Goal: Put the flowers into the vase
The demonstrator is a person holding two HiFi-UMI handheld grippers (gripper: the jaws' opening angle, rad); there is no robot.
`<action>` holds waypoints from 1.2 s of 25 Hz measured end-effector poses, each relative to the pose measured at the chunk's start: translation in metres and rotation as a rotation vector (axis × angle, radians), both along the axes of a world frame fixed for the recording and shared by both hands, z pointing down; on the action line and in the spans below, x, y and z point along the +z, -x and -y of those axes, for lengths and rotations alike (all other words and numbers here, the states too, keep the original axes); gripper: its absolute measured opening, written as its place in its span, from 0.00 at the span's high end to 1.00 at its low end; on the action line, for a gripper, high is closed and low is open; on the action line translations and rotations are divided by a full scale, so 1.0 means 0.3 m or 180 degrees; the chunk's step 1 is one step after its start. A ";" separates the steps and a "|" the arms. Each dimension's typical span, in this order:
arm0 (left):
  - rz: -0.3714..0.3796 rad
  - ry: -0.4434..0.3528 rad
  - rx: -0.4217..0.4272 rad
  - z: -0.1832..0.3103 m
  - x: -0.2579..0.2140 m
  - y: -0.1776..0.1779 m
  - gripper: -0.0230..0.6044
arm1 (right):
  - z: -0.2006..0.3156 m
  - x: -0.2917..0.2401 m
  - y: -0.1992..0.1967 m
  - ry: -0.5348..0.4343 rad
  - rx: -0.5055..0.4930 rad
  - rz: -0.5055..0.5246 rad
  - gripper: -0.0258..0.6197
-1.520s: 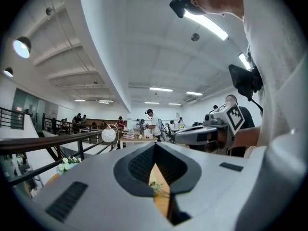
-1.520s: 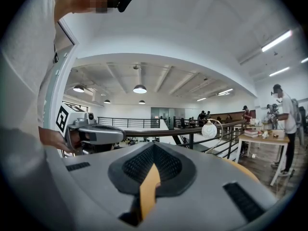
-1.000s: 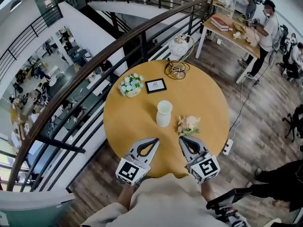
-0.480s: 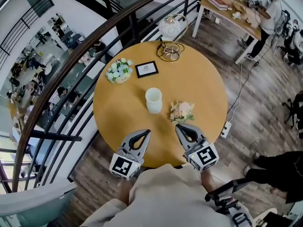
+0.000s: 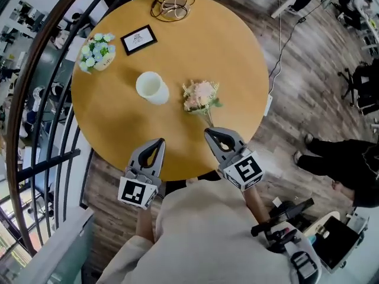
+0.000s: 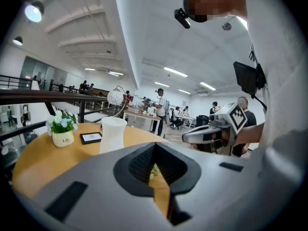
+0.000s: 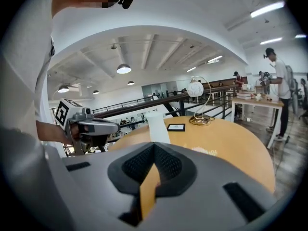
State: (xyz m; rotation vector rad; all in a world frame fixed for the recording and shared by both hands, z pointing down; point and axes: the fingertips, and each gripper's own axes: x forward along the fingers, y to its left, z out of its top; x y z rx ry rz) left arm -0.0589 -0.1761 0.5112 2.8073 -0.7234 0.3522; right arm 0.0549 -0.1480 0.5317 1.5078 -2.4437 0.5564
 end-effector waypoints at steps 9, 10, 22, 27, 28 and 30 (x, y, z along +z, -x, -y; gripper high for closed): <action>0.0058 0.0205 0.0064 -0.033 0.062 -0.031 0.95 | -0.046 0.144 -0.057 0.0381 0.0149 -0.0085 0.95; 0.0062 0.0209 0.0065 -0.032 0.065 -0.032 0.95 | -0.043 0.154 -0.064 0.0398 0.0183 -0.0081 0.95; 0.0033 0.0146 0.0032 -0.061 0.037 -0.045 0.95 | -0.053 0.518 -0.120 0.1202 0.0165 -0.0080 0.55; 0.0038 0.0136 -0.0051 -0.063 0.032 -0.018 0.95 | 0.028 0.632 -0.149 0.1347 0.0181 -0.0186 0.55; 0.0042 0.0136 -0.0068 -0.063 0.032 -0.013 0.95 | 0.046 0.649 -0.155 0.1369 0.0181 -0.0216 0.55; 0.0040 0.0134 -0.0101 -0.062 0.031 -0.004 0.95 | 0.077 0.678 -0.166 0.1415 0.0186 -0.0255 0.56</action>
